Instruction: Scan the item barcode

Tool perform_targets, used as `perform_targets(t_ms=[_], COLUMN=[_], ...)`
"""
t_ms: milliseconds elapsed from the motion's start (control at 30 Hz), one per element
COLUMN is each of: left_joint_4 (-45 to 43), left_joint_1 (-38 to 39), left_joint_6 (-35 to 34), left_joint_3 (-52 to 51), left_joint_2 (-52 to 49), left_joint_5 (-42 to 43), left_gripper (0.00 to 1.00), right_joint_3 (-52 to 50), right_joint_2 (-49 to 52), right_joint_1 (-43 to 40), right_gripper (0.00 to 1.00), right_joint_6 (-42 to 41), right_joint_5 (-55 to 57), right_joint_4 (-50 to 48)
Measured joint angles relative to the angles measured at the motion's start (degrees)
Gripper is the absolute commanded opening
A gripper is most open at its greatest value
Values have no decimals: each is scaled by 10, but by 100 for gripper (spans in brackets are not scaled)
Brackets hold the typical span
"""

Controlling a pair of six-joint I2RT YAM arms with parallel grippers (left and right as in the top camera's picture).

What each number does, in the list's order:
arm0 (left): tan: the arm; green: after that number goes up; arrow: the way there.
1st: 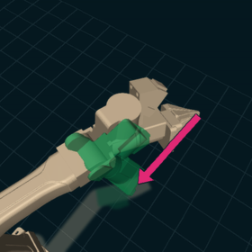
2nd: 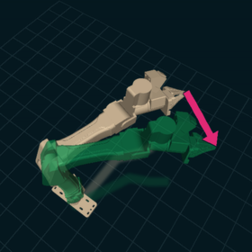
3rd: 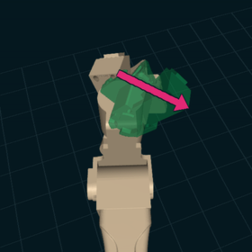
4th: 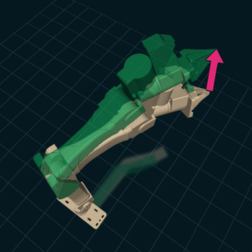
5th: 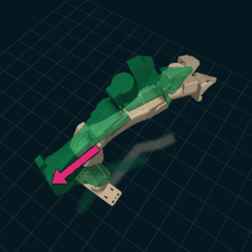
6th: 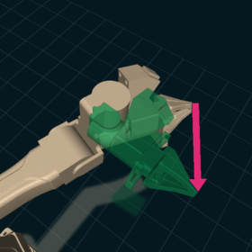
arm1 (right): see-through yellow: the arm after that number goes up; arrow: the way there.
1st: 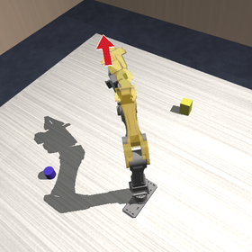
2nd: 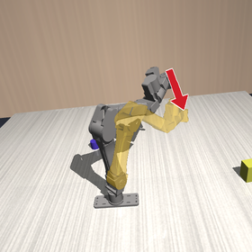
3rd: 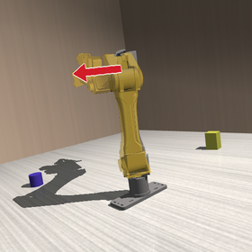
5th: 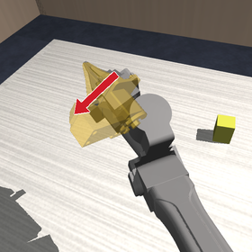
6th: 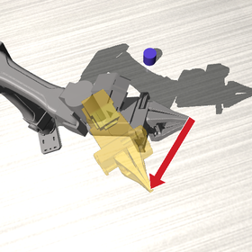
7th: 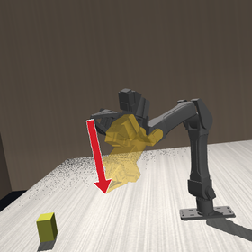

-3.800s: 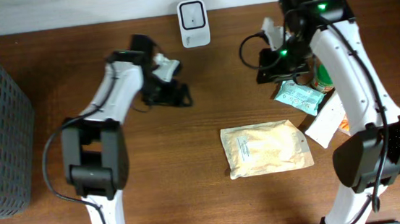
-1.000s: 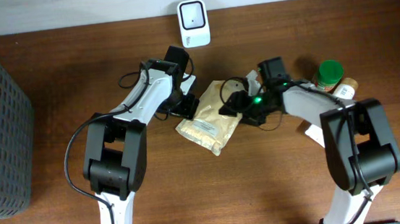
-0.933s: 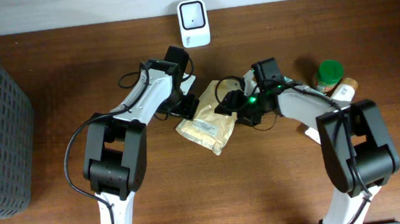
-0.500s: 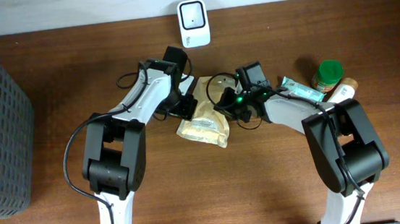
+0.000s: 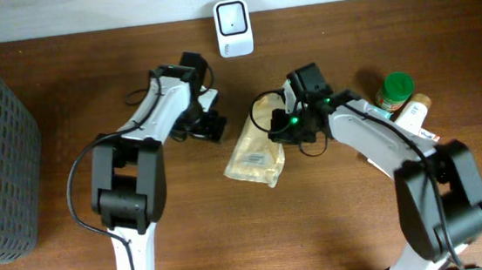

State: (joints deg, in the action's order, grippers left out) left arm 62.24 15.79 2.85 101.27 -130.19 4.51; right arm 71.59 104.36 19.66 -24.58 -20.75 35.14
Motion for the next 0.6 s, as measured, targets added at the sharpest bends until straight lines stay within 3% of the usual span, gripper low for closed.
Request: perform_targets(t_ms=[167,400,600], left_joint_4=[0,-1,-1], left_joint_1=[-28,-28,-28], left_joint_6=[1,1,1], left_joint_3=[1,1,1], left_joint_2=[0,0,0], left_joint_5=[0,-2,-3], left_gripper=[100,99,99], right_joint_3=[120,190,191], right_joint_2=[-18,-18,56], right_joint_1=[50,144,153], right_gripper=[4,4,4], right_joint_6=[98,139,139], right_joint_5=[164,430,483], right_joint_4=[167,317,326])
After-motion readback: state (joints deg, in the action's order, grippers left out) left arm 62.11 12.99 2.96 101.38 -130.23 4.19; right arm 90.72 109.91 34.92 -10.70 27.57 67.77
